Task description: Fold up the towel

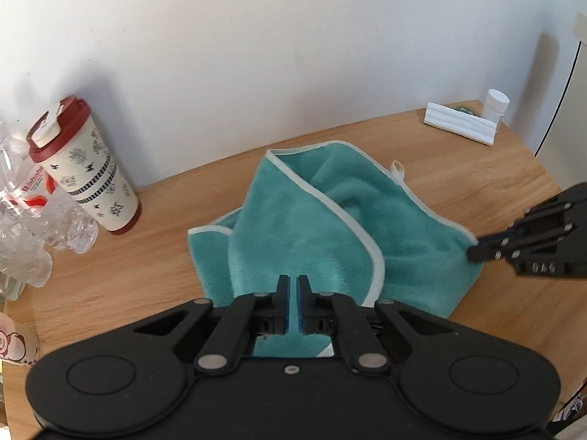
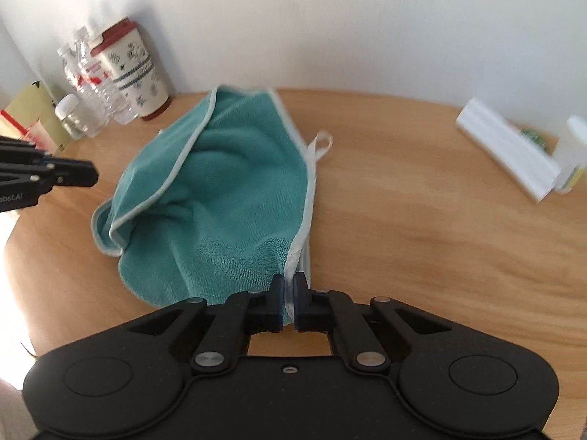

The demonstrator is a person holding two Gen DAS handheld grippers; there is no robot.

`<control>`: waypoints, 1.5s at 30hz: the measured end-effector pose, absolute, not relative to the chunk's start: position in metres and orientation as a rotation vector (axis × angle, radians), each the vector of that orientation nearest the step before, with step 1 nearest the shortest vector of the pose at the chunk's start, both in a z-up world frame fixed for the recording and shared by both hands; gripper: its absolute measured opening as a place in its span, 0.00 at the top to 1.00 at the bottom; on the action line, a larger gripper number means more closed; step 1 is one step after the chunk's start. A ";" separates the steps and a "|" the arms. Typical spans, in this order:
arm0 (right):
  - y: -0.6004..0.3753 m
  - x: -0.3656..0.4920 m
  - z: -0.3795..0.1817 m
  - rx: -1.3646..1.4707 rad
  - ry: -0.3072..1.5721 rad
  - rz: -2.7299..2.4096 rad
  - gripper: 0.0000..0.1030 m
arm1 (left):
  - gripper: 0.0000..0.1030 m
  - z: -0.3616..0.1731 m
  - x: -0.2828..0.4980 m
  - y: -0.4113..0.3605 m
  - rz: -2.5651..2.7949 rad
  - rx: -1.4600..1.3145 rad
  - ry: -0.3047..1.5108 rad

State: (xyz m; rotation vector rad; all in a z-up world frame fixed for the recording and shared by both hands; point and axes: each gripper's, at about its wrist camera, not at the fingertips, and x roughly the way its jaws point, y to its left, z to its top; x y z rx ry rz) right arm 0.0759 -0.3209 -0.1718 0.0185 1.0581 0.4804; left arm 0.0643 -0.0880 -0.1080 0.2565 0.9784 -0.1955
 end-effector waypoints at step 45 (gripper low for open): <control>-0.292 0.093 -0.058 -0.164 0.789 0.320 0.96 | 0.94 -0.073 0.094 -0.045 -0.203 0.249 0.769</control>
